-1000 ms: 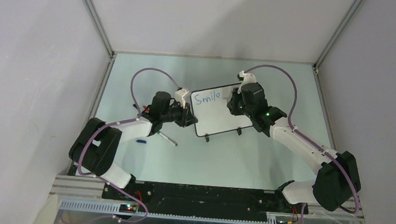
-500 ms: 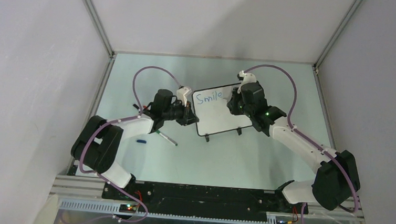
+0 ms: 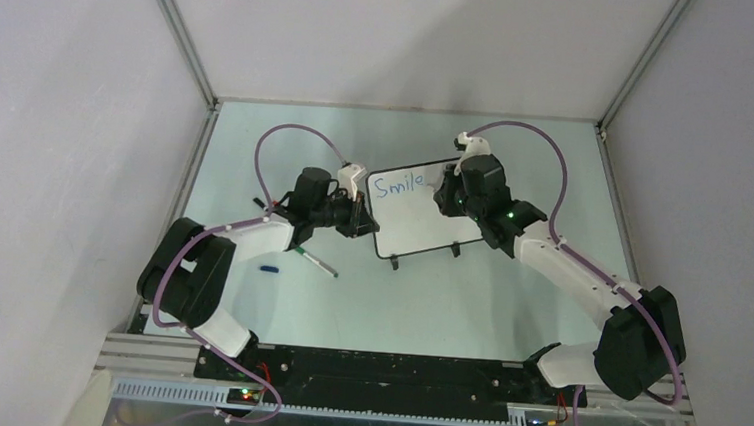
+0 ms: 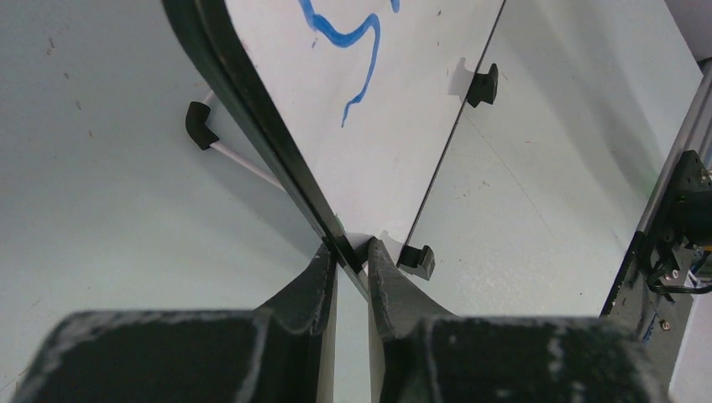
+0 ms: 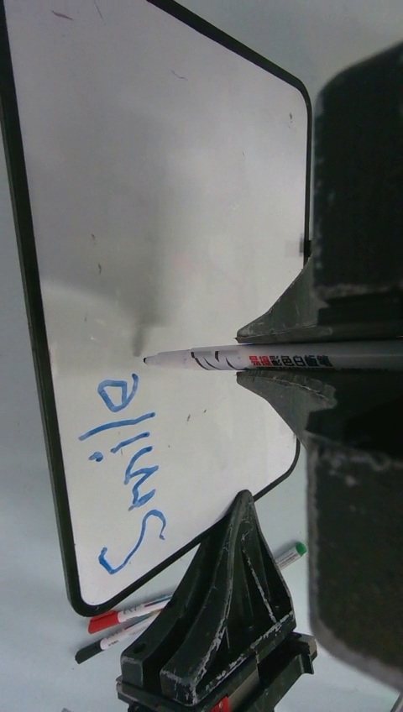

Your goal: Write a sentence on the whiteboard

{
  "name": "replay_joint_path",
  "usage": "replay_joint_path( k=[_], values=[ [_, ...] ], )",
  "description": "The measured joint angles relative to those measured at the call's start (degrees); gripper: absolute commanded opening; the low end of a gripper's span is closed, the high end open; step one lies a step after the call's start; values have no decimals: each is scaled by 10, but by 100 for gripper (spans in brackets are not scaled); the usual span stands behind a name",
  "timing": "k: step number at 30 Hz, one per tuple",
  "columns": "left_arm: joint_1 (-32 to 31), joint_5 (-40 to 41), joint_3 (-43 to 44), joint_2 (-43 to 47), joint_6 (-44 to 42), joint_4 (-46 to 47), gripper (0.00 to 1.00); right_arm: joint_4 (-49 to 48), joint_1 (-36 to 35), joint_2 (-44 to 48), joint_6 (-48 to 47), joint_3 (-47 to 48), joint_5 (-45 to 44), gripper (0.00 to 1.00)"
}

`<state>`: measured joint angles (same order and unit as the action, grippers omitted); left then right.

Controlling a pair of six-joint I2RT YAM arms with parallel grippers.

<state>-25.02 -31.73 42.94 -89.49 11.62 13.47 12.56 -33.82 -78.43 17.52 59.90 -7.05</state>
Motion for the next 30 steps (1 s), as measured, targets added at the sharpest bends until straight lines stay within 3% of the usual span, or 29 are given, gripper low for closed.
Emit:
replay_joint_path(
  k=[30],
  values=[
    [0,0,6,-4,4,-8,0,0,11,-19,0,19,-3,0]
  ],
)
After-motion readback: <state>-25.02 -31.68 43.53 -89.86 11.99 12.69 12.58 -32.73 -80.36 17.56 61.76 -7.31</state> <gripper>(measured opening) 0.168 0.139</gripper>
